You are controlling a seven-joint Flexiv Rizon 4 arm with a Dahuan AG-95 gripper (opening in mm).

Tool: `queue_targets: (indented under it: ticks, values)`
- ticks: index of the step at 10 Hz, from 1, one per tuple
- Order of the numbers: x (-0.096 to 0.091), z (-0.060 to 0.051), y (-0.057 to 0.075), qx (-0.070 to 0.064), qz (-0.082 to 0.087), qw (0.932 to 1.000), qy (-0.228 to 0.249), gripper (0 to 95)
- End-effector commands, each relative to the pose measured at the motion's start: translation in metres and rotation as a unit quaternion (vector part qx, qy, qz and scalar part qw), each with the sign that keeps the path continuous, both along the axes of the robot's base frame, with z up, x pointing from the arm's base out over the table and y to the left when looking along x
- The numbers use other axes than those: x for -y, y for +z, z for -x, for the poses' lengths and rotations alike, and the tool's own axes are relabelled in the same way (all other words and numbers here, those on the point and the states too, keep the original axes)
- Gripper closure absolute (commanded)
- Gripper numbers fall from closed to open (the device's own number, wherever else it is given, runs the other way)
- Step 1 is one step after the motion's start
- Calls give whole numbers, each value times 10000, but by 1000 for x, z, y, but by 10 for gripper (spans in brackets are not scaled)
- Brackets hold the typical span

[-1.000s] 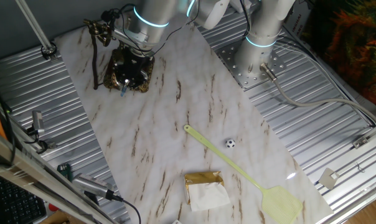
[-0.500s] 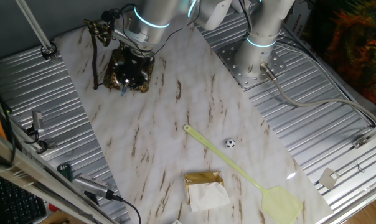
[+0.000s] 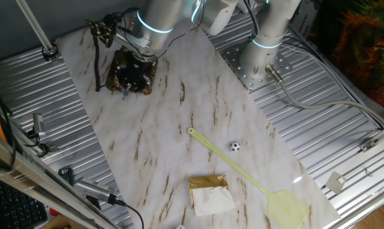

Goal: Dial a number on an old rotary phone

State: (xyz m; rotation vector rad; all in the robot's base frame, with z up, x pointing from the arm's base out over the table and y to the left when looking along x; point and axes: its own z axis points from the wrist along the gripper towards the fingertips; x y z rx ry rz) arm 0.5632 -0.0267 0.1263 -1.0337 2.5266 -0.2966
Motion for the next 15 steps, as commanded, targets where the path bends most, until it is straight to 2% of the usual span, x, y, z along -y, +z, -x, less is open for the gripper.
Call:
queue_targets:
  ticks: [1, 7, 10, 15]
  values:
    - [0, 3, 7, -13, 10, 10000, -14, 950]
    - [-1, -2, 6, -40, -19, 10000, -56, 950]
    - [-3, -6, 6, -104, 1, 9999, -32, 950]
    - [-14, -24, 12, -444, 80, 9989, 113, 950]
